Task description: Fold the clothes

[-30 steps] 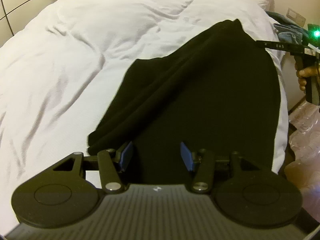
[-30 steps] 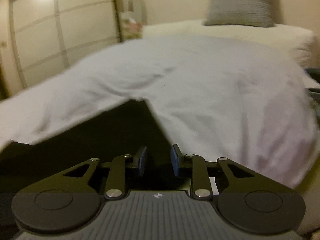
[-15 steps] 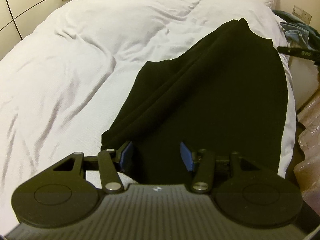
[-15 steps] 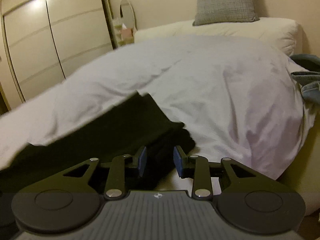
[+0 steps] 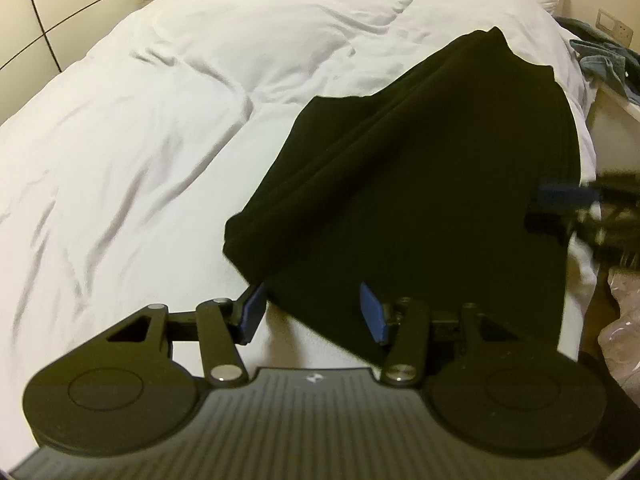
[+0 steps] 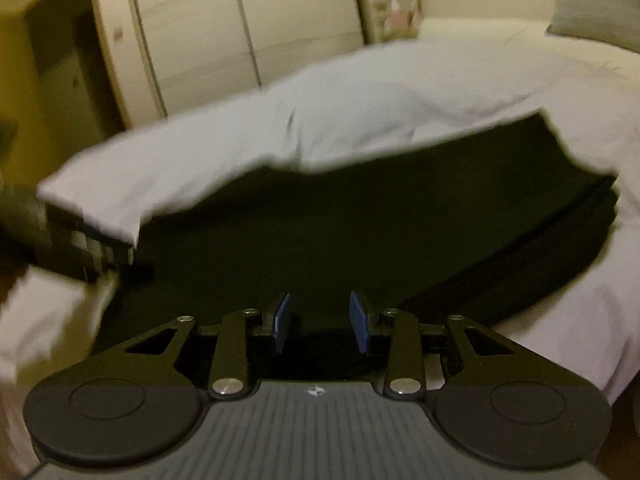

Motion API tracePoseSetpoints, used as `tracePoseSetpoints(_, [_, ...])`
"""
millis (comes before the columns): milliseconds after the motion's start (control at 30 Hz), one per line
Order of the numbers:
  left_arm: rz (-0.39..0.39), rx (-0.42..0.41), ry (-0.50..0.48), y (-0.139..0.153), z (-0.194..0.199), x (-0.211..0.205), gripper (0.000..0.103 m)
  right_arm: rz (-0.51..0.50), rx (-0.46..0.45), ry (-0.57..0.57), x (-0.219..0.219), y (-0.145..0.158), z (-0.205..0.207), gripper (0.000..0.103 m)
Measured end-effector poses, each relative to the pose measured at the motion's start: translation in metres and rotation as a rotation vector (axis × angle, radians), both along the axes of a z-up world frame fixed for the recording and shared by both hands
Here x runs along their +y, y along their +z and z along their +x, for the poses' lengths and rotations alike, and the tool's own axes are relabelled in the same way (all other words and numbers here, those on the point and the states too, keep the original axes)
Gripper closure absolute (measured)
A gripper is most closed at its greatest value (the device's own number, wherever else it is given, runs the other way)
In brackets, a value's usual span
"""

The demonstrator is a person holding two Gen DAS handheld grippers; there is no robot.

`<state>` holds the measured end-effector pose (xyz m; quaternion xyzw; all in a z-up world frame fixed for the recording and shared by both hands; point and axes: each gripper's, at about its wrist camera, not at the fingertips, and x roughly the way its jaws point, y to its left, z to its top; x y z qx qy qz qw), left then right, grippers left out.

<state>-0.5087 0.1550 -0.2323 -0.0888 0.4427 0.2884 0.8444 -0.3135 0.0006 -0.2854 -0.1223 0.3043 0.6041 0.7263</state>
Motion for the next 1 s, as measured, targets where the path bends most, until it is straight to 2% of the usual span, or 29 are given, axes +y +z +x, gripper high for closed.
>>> tracePoseSetpoints(100, [0.028,-0.042,-0.002,0.010,-0.005,-0.002,0.057,0.001,-0.008,0.012,-0.004,0.006,-0.010,0.067])
tracePoseSetpoints(233, [0.054,-0.085,-0.006,0.014,-0.005,0.000,0.062,0.075,0.012,0.006,-0.005,0.027,-0.019,0.067])
tracePoseSetpoints(300, [0.035,-0.061,-0.012,-0.002,-0.002,0.004,0.062,0.069,0.028,0.045,0.000,0.024,-0.036,0.067])
tracePoseSetpoints(367, [0.001,-0.041,0.015,-0.018,-0.007,0.006,0.061,0.005,0.019,0.099,0.005,0.009,-0.060,0.067])
tracePoseSetpoints(433, [-0.011,-0.059,0.035,-0.017,-0.020,0.003,0.061,-0.048,0.005,0.140,0.005,-0.005,-0.082,0.066])
tracePoseSetpoints(500, [-0.019,-0.082,0.054,-0.014,-0.033,-0.001,0.061,-0.037,-0.017,0.159,-0.006,-0.004,-0.099,0.065])
tracePoseSetpoints(567, [-0.018,-0.067,0.090,-0.008,-0.042,-0.004,0.065,-0.017,-0.014,0.162,-0.016,0.004,-0.106,0.065])
tracePoseSetpoints(733, [-0.026,0.018,0.188,-0.001,-0.049,-0.019,0.064,-0.028,-0.018,0.105,-0.025,0.019,-0.108,0.060])
tracePoseSetpoints(833, [-0.005,0.029,0.184,0.004,-0.058,-0.032,0.062,-0.041,0.016,0.039,-0.032,0.026,-0.098,0.055])
tracePoseSetpoints(900, [0.008,0.028,0.181,0.008,-0.064,-0.039,0.061,-0.034,0.030,-0.007,-0.044,0.033,-0.090,0.046])
tracePoseSetpoints(1000, [0.019,0.013,0.186,0.014,-0.072,-0.046,0.061,-0.024,0.017,-0.060,-0.060,0.040,-0.079,0.046])
